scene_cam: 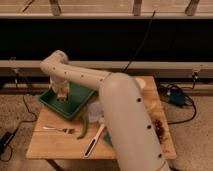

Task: Place eraser in table surface

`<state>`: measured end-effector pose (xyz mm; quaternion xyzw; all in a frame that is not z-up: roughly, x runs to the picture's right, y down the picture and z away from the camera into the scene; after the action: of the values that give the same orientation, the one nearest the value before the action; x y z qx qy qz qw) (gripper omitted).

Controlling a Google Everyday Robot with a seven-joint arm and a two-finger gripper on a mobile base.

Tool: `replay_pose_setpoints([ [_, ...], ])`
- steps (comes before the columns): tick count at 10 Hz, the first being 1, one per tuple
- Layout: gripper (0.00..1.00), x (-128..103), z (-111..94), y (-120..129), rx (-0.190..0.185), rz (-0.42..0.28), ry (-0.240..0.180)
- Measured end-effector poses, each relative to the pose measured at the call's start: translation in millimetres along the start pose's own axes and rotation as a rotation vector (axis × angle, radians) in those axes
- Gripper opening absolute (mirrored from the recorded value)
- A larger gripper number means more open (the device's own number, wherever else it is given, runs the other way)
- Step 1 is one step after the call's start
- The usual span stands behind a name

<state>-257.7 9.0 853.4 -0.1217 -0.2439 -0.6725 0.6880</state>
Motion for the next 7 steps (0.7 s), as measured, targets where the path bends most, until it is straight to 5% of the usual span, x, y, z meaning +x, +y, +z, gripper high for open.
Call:
replay_pose_setpoints([
  [4,0.12,-58.7,-42.4,-21.4,0.060,-0.073,-0.006],
  [7,0.12,-111.4,-51.7,-42.9,0.072,-0.143,-0.037],
])
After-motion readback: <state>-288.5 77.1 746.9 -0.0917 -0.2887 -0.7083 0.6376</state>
